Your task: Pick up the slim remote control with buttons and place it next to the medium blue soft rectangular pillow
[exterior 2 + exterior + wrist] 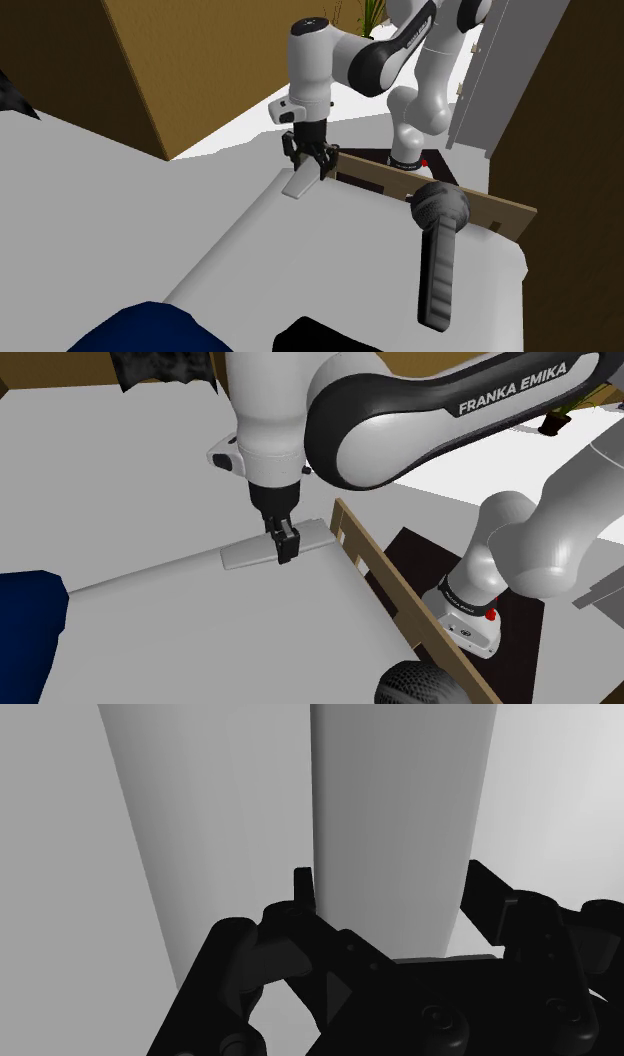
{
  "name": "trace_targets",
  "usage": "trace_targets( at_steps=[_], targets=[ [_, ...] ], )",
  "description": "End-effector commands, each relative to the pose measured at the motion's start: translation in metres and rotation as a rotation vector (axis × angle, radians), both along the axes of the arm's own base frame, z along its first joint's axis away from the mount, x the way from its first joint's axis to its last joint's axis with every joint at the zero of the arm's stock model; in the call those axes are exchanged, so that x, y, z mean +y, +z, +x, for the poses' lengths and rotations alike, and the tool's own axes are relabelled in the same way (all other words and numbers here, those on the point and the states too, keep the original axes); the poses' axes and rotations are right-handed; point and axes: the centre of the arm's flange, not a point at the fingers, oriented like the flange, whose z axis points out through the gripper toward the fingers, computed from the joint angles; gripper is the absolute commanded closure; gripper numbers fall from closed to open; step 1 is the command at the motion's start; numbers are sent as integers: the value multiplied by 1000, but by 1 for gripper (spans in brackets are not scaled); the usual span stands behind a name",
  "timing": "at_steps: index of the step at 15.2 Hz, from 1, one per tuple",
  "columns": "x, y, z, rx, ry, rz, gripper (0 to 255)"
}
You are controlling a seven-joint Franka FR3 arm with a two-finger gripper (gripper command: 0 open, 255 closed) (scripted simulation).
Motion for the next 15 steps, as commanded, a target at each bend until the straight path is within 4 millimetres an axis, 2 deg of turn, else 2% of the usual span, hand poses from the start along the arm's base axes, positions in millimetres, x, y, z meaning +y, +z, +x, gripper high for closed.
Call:
trace_targets(
  at_steps=[1, 6, 15],
  targets=[
    [-1, 10, 0, 0, 0, 0, 255],
    [-1, 35, 0, 0, 0, 0, 255],
    [72, 36, 94, 0, 0, 0, 255]
  ],
)
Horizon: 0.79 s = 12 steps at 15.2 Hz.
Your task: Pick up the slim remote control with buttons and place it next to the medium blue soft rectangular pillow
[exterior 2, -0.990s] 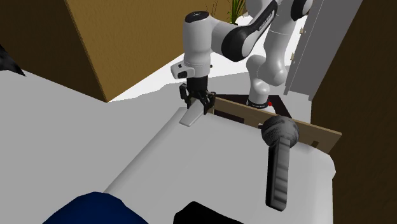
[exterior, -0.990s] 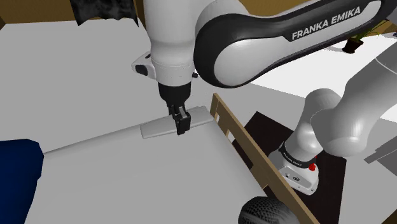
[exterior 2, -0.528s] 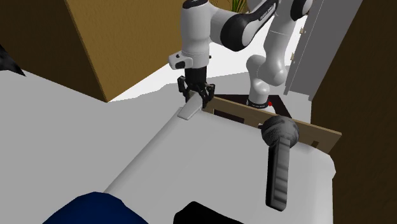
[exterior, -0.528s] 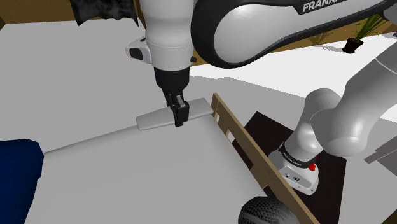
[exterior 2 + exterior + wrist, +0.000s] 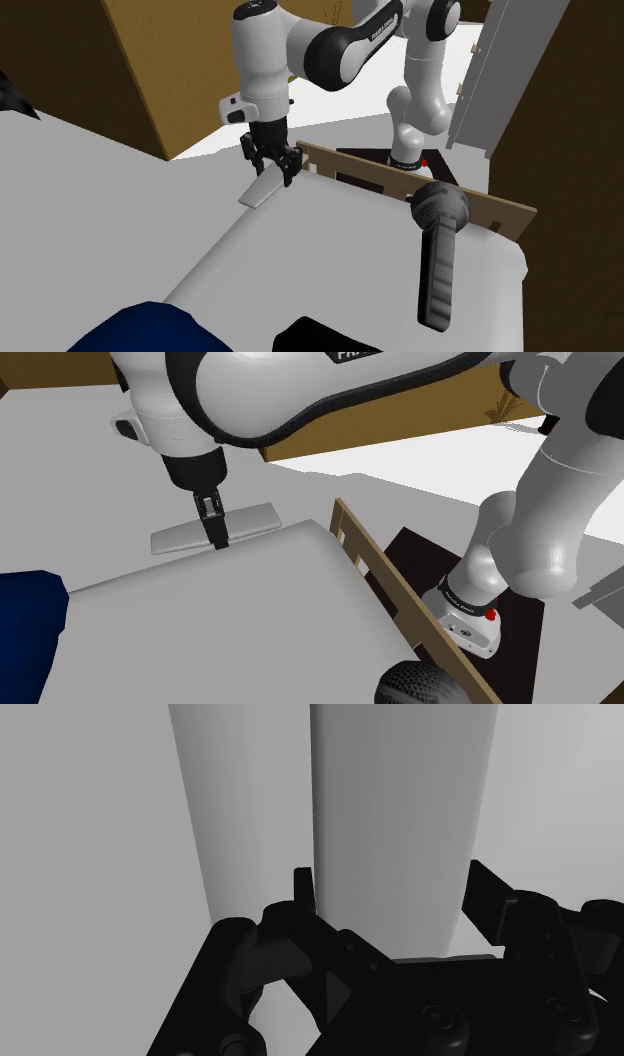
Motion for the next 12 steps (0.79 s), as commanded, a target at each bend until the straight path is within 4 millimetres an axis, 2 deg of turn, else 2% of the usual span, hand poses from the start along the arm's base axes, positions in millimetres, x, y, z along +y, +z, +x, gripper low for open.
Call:
trace_targets(
  at_steps=[1, 9, 12],
  targets=[
    [13, 0, 23, 0, -1, 0, 255],
    [80, 1, 109, 0, -1, 0, 255],
    [80, -14, 109, 0, -1, 0, 255]
  ],
)
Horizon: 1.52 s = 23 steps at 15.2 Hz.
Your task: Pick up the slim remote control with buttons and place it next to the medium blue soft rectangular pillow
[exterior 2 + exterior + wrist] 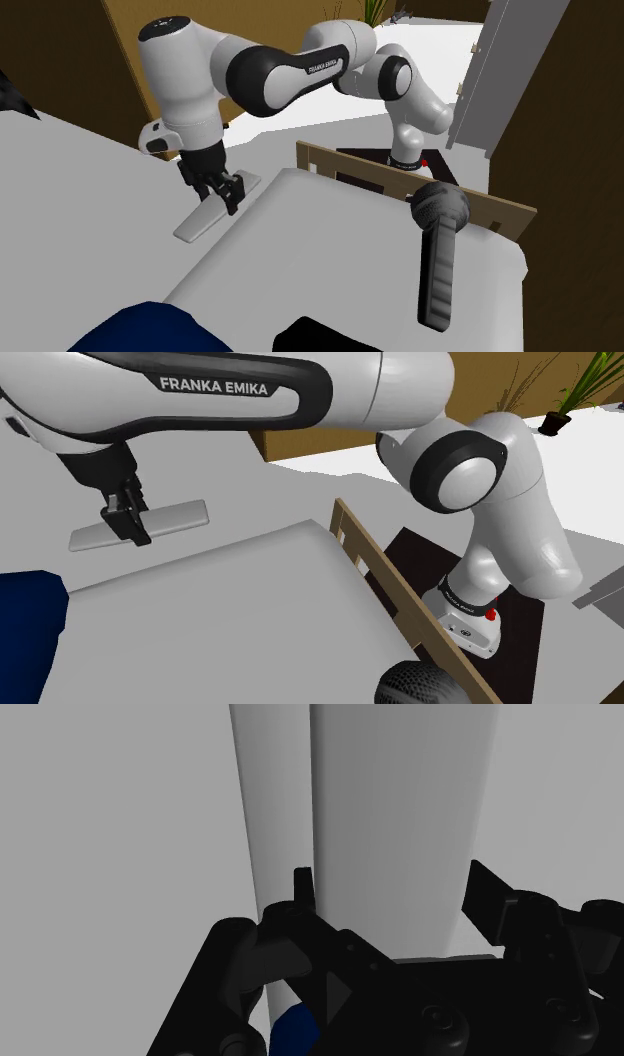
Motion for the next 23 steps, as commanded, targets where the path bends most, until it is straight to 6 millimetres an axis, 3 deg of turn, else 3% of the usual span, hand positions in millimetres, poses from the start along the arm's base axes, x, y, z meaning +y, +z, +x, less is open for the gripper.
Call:
trace_targets(
  at_steps=[1, 23],
  targets=[
    [1, -10, 1, -1, -1, 1, 255],
    [1, -126, 1, -1, -1, 1, 255]
  ],
)
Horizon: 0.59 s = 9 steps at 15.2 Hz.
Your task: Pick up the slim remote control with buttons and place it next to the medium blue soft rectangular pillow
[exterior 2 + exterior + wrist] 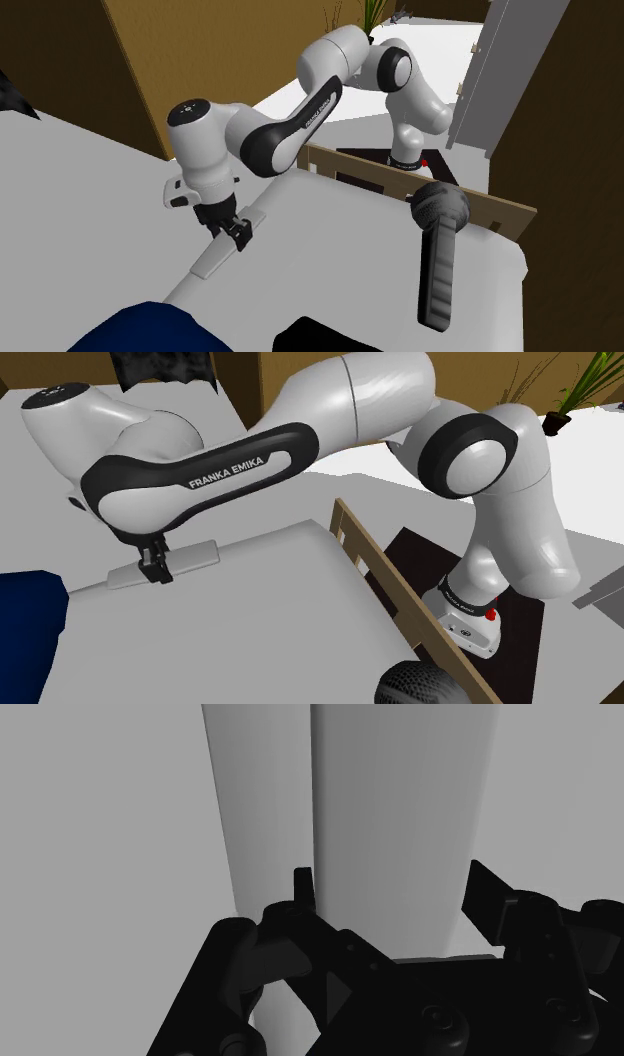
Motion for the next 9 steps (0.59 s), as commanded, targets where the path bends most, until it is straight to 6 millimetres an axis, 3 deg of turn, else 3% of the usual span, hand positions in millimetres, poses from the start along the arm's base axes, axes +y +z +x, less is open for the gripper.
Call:
trace_targets(
  at_steps=[1, 6, 9],
  targets=[
    [-1, -10, 0, -1, 0, 1, 255],
    [-1, -37, 0, -1, 0, 1, 255],
    [-1, -40, 0, -1, 0, 1, 255]
  ],
)
